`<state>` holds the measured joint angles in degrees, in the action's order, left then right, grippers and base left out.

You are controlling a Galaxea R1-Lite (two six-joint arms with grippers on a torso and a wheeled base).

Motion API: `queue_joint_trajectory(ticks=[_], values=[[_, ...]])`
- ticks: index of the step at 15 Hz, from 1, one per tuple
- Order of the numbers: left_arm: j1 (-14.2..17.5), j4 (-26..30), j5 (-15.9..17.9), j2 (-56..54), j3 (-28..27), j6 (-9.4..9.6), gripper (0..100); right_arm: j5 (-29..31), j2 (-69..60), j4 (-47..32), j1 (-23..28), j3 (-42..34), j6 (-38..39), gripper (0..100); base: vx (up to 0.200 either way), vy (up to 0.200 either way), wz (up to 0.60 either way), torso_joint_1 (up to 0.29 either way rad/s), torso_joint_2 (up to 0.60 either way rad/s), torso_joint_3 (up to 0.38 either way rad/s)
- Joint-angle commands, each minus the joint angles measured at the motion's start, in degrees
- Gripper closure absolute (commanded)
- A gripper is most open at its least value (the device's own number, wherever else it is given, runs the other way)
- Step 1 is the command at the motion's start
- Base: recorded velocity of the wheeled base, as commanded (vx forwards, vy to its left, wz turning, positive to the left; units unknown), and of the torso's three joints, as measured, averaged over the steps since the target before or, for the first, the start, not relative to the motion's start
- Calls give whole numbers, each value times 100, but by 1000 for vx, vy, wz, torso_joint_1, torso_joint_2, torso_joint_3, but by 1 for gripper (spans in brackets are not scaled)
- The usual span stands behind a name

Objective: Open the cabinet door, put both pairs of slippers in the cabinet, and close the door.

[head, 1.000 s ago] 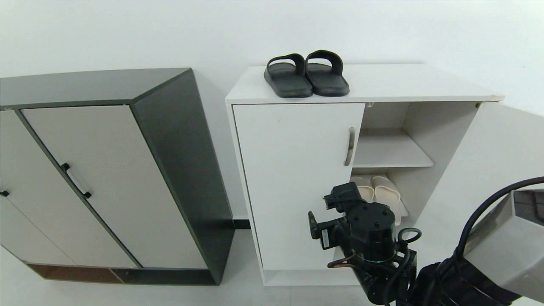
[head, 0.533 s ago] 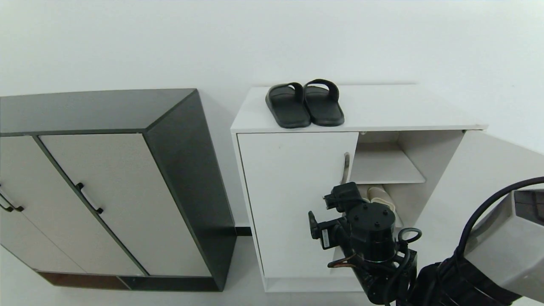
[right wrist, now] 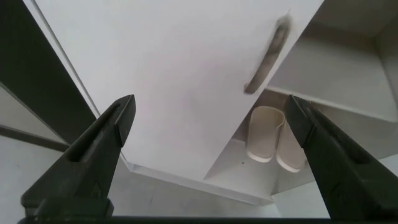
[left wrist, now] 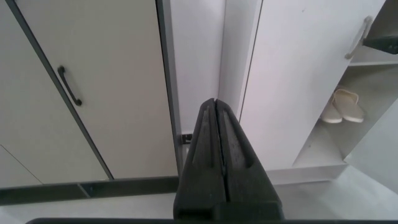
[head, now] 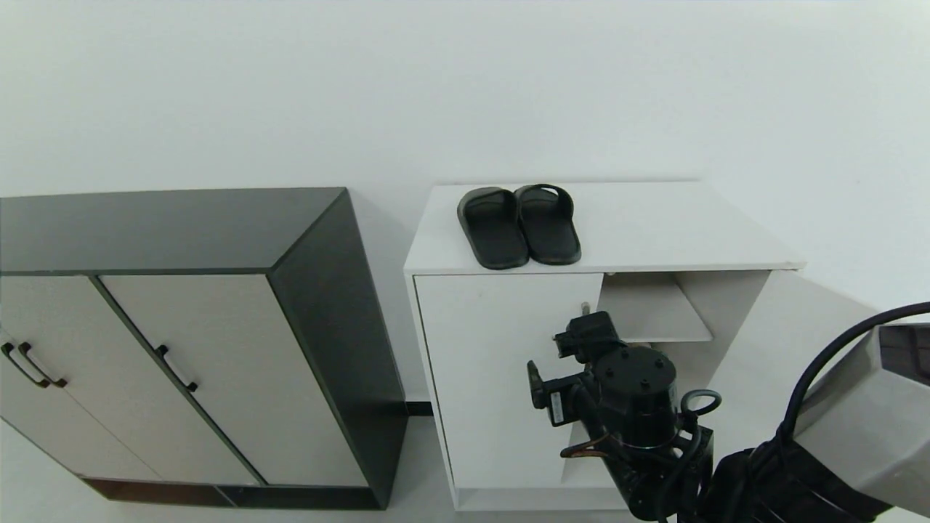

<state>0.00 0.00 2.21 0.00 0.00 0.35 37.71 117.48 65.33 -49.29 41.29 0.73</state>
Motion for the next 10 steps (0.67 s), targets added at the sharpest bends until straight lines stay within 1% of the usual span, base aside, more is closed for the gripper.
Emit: queue_joint_trajectory(ticks=[1,2,3,4,5,6,7,8,9,10], values=[[0,0,-1,0,0,0,100,0,3,6,-2,2,6,0,0,0,0,237,-549,-310],[0,0,-1,0,0,0,100,-26,3,24,-2,2,41,0,0,0,0,246,-554,-315],[0,0,-1,0,0,0,100,-176,3,199,-2,-68,-3,0,0,0,0,149,-354,-198],[0,0,-1,0,0,0,100,-281,29,419,-2,-174,-47,0,0,0,0,90,-193,-124],[0,0,-1,0,0,0,100,-273,47,472,-2,-183,-170,0,0,0,0,61,-110,-71],[0,0,-1,0,0,9,100,-220,20,340,-2,-33,-328,0,0,0,0,27,-71,-46],[0,0,-1,0,0,9,100,-220,-76,-73,-11,169,-302,0,0,0,0,0,0,0],[0,0,-1,0,0,9,100,-220,-147,-249,-11,248,-293,0,0,0,0,0,0,0],[0,0,-1,0,0,17,100,-220,-384,-759,-46,494,-143,0,0,0,0,0,0,0],[0,0,-1,0,0,17,100,-220,-577,-934,-81,564,-126,0,0,0,0,0,0,0]])
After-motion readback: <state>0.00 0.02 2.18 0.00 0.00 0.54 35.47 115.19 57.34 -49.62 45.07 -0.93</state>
